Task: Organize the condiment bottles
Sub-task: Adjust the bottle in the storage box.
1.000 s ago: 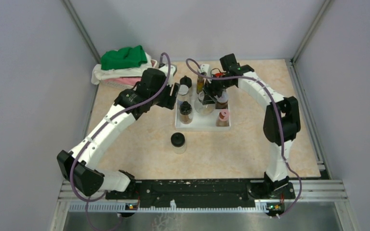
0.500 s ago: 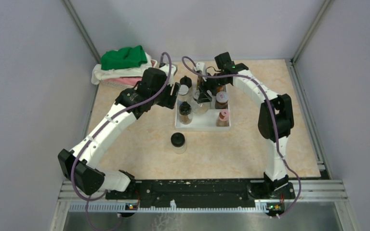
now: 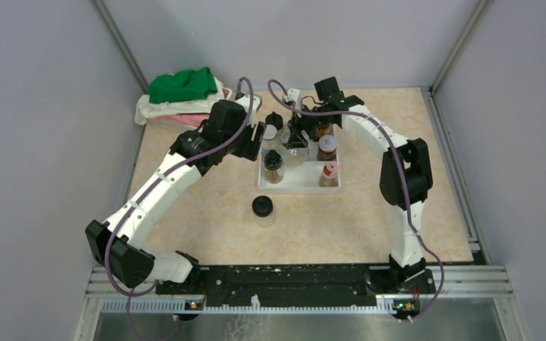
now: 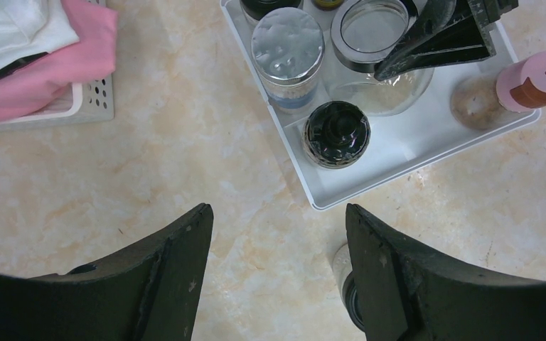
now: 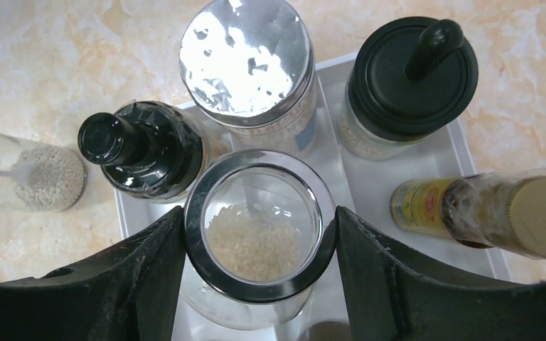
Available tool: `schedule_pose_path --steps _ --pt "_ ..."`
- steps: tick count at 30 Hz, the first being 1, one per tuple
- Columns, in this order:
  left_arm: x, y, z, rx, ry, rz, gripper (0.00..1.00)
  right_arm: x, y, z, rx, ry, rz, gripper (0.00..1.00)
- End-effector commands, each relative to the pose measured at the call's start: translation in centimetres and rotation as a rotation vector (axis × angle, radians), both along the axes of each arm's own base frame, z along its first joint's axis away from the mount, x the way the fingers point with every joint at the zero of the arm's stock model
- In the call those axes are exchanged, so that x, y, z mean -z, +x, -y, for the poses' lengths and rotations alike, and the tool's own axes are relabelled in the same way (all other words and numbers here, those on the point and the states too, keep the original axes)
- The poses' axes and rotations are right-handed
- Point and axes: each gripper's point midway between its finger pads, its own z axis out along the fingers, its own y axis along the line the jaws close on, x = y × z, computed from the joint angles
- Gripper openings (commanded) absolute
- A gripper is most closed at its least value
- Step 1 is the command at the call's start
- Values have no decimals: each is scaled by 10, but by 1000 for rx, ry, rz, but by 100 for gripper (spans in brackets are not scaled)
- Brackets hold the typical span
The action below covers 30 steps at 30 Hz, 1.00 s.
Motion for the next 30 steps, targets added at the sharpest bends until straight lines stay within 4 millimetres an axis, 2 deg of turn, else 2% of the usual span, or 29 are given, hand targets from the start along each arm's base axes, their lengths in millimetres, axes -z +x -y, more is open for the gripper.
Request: schedule_pose_path --steps 1,4,13,18,24,30 --pt "-11 10 2 -6 -9 43 75 39 80 43 150 -214 296 66" --pt "-10 10 2 -4 -5 40 75 41 77 44 114 -191 269 68" --pt "-5 10 5 10 -1 24 75 38 62 67 19 -102 172 72" --pt "4 9 6 15 4 1 75 43 63 71 -1 -96 133 71" --pt "8 14 12 22 -3 -8 75 43 53 62 -10 -74 126 75" --pt "5 12 15 29 -25 -7 75 31 39 43 -27 -50 131 80"
